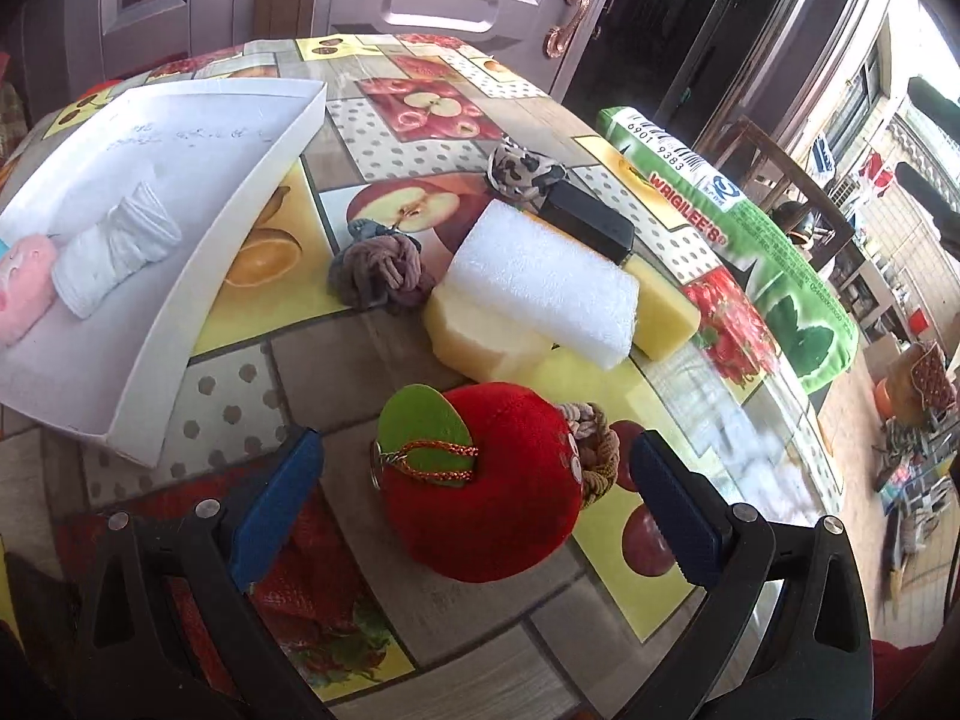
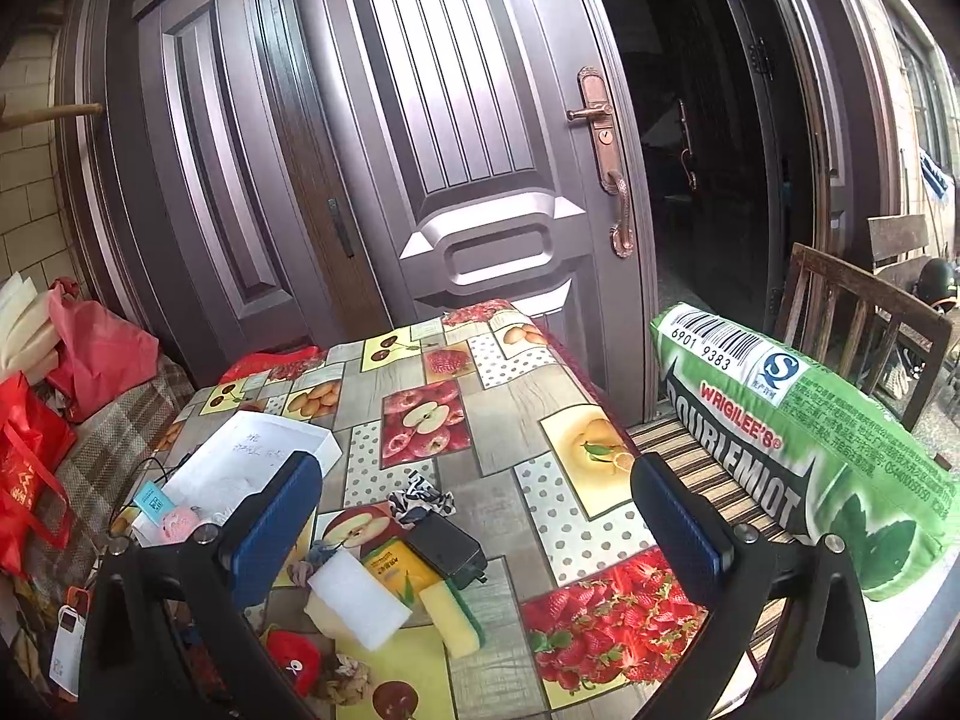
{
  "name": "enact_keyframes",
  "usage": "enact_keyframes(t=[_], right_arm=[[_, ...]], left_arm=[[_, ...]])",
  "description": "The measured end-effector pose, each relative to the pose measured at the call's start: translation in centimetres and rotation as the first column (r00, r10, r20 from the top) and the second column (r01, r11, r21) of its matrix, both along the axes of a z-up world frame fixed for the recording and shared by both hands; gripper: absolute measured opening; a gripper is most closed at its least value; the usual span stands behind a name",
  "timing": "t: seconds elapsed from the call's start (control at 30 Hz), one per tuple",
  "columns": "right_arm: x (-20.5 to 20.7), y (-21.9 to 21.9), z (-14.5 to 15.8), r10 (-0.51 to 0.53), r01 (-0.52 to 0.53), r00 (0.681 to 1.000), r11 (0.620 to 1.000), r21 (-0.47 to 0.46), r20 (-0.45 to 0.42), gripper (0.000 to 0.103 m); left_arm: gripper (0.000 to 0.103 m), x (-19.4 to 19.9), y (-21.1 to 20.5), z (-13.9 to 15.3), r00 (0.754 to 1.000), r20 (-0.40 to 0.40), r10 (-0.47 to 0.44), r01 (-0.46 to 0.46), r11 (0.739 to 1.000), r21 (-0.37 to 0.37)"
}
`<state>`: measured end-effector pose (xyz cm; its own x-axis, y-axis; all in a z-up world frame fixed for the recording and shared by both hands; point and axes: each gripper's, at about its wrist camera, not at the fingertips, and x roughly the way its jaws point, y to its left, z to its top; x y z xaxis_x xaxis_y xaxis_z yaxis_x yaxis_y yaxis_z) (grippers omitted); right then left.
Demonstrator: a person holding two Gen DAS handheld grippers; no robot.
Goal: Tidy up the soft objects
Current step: 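Grasp the red apple plush with the left tool while the right tool grasps the yellow-green sponge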
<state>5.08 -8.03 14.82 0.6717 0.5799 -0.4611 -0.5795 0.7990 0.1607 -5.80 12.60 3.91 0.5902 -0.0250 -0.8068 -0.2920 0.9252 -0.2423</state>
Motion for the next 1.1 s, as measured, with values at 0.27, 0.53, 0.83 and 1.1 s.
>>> enact_keyframes(t=[0.27, 0.53, 0.83, 1.1], right_arm=[[0.2, 0.0, -0.5, 0.084, -0.084, 0.996, 0.993, -0.085, -0.005, 0.103], [2.8, 3.9, -9.2, 0.211, -0.277, 0.945, 0.923, -0.268, -0.252, 0.074], [2.8, 7.9, -14.6, 0.318, -0.442, 0.872, 0.838, -0.321, -0.372, 0.061], [3.3, 8.7, -15.9, 0.309, -0.456, 0.857, 0.827, -0.328, -0.412, 0.027]], left_arm=[[0.062, -0.6, 0.7, -1.0, 0.999, 0.029, 0.030, -0.027, 0.995, -0.099], [0.062, -3.4, 2.1, 2.3, 0.980, 0.117, 0.162, -0.158, 0.987, -0.042], [0.063, -6.6, 2.8, 5.8, 0.949, 0.171, 0.266, -0.272, 0.962, 0.013], [0.063, -8.2, 2.7, 8.1, 0.935, 0.199, 0.295, -0.312, 0.948, 0.060]])
